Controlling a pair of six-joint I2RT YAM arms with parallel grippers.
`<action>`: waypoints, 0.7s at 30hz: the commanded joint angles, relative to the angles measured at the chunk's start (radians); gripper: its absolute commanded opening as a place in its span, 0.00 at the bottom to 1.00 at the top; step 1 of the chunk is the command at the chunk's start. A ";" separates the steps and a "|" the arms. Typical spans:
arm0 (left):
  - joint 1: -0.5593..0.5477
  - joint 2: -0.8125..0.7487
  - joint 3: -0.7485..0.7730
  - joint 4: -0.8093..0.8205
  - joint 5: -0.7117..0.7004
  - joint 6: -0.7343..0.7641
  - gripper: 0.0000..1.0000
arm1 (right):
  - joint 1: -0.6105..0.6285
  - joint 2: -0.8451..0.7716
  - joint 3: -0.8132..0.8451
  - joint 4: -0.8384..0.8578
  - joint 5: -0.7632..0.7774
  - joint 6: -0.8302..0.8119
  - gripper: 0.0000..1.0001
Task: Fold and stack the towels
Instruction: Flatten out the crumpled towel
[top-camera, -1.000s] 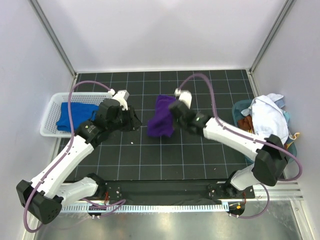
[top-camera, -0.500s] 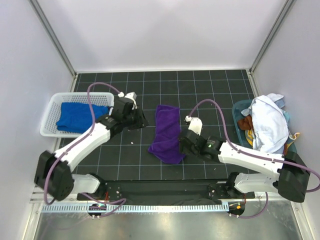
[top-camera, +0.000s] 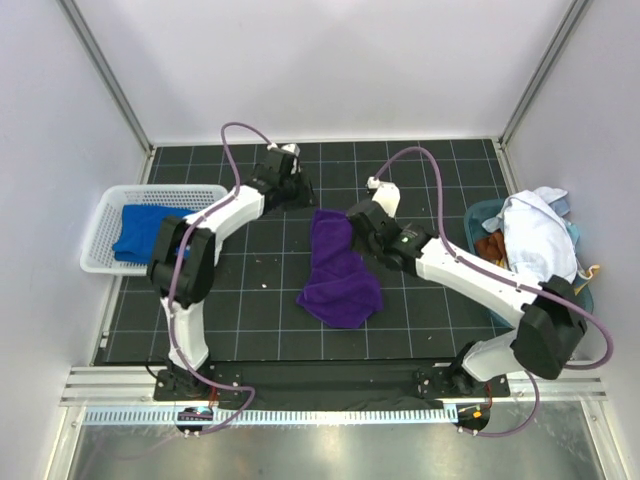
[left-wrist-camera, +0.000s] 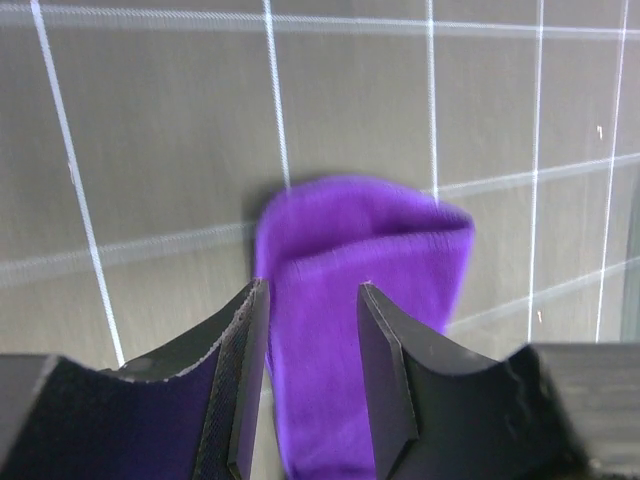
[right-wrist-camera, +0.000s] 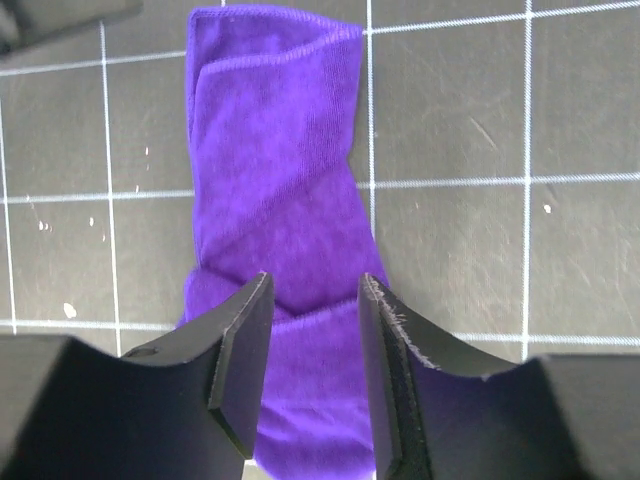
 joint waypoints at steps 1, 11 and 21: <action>0.049 0.125 0.138 -0.026 0.113 0.077 0.44 | -0.057 0.047 0.070 0.106 -0.081 -0.044 0.45; 0.084 0.319 0.318 -0.065 0.304 0.171 0.47 | -0.094 0.327 0.263 0.192 -0.124 -0.033 0.41; 0.091 0.362 0.315 -0.071 0.327 0.187 0.47 | -0.137 0.531 0.389 0.210 -0.181 -0.016 0.39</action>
